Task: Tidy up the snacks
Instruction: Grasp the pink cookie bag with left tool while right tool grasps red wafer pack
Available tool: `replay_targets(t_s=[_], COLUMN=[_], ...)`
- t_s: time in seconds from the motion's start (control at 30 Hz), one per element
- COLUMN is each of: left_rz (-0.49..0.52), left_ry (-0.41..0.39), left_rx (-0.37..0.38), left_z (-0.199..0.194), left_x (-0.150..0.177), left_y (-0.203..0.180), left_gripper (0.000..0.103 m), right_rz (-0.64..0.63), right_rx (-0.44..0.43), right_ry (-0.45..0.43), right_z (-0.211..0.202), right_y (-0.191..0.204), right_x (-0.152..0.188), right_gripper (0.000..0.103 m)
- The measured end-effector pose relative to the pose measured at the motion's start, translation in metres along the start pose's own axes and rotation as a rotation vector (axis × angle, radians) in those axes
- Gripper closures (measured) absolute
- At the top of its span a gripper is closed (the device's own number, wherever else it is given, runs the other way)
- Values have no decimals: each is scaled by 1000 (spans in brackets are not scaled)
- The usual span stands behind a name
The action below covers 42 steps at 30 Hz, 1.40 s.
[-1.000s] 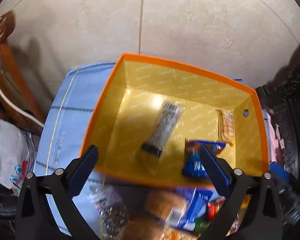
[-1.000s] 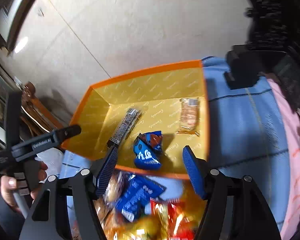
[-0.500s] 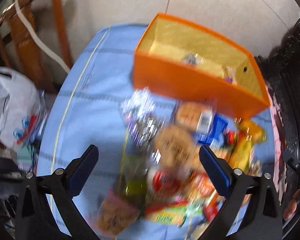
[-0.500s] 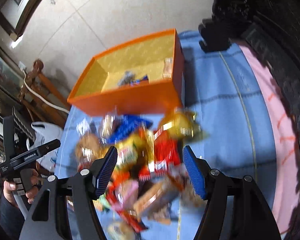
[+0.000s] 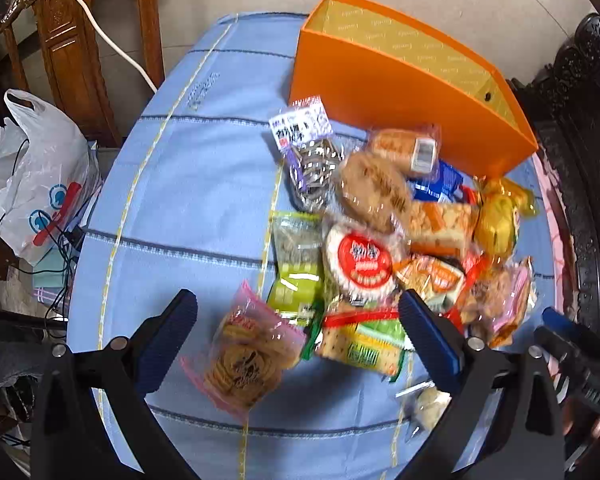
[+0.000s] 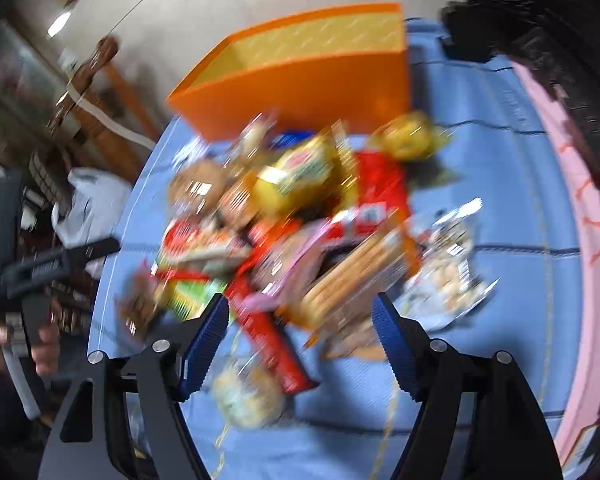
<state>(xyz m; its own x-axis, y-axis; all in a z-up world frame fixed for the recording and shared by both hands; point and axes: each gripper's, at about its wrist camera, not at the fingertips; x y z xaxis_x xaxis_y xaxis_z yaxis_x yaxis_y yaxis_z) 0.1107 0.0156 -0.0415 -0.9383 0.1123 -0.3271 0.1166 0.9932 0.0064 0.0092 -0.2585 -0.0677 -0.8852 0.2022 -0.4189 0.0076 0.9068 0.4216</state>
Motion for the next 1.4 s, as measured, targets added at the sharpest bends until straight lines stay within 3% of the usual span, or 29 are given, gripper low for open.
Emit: replay_targets(t_s=[0.17,0.33,0.47,0.57,0.73,0.83,1.07,1.1,1.13,1.2,1.23,1.4], left_rz=[2,7,59,106,176,211,287,292,299,302,309,297], left_ry=[14,22,42,53,62,72,89,95,99,83,84,67], left_rx=[-26,-51,-93,-114,-134,-140,-145,-142,-133,-98,-76,-62], left_z=[9,18,25,32,44,53,76,79,83,82,80,67], left_x=[12,28,43,52,59,60,60,60,60,58,58,51], left_y=[8,19,26,28,24,21,14,13,14,16,17,23], left_gripper=[4,4,4,4,4,4,4,8,21,32,44,50], right_rz=[-57,-60,-74,-63,-85,-66,-98,-98,-106,-121,-108,-63], right_rx=[-25,-27,-36,-30,30,78,148,158,168,182,172,133], right_ry=[90,120,149,140,127,159,164,161,160,161,158,96], right_z=[23,41,58,70,82,92,103,102,101,98,93,66], right_y=[19,24,29,30,34,30,32,33,36,40,40,39], right_x=[29,38,41,39,26,20,24,25,25,27,27,25], right_gripper=[29,30,45,45,50,65,69,70,71,74,75,80])
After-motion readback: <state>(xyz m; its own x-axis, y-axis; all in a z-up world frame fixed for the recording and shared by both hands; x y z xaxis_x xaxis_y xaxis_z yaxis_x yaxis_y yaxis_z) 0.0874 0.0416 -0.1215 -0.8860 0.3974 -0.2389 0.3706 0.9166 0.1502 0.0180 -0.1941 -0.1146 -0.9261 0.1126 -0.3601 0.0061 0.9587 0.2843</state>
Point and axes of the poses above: each gripper's, at about its wrist camera, not at the fingertips, and z roughly the way its jaws point, y to its left, x to its underside, and after that the axes turned 8 degrees about -x, right-handed
